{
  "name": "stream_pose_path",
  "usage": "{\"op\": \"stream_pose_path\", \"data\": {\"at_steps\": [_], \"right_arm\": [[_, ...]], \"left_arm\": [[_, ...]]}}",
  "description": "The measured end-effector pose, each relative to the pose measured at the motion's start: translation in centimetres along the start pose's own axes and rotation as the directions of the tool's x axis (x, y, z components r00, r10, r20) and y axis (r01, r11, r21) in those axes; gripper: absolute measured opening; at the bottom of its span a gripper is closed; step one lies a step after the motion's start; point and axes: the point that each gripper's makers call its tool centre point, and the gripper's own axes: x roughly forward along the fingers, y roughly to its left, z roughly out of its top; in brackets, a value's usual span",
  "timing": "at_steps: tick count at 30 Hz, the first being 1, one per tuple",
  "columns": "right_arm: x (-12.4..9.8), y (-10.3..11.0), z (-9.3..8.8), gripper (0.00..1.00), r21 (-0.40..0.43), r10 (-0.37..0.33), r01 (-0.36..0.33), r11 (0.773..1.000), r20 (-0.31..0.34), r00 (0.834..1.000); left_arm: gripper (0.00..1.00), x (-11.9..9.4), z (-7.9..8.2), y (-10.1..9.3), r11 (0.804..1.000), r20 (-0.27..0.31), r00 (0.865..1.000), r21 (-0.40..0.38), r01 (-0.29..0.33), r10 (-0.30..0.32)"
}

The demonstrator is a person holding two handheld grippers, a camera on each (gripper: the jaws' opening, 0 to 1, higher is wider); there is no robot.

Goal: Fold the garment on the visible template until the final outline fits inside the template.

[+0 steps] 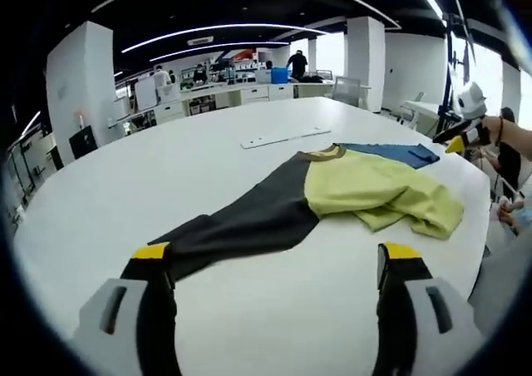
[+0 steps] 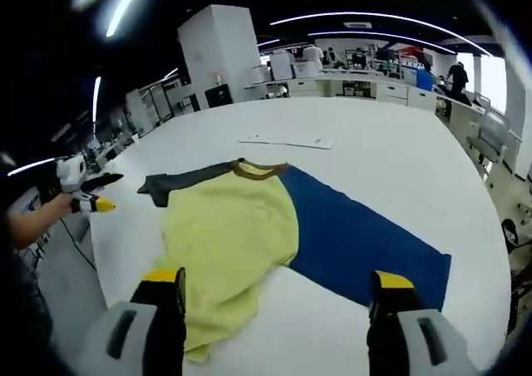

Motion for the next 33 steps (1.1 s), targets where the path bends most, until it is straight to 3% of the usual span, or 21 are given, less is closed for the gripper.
{"op": "stream_pose_path", "data": {"at_steps": [9, 18, 26, 33], "right_arm": [[2.0, 5.4, 0.9, 0.91, -0.101, 0.126, -0.126, 0.987, -0.006, 0.992], [4.4, 11.3, 1.2, 0.81, -0.198, 0.275, -0.276, 0.941, -0.034, 0.961], [6.3, 15.2, 0.9, 0.79, -0.304, 0.304, -0.316, 0.898, -0.09, 0.949], [7.9, 17.5, 0.6, 0.65, -0.374, 0.328, -0.342, 0.862, -0.103, 0.939]], "left_arm": [[0.99, -1.4, 0.3, -2.2, 0.999, 0.02, 0.999, 0.004, 0.034, -0.034], [0.99, -2.3, -0.3, -3.4, 0.998, 0.014, 0.998, 0.016, 0.061, -0.062], [0.97, -3.1, -1.1, -4.3, 0.997, -0.001, 0.997, 0.021, 0.071, -0.071], [0.93, -3.6, -2.0, -5.3, 0.996, -0.017, 0.996, 0.01, 0.091, -0.091]]}}
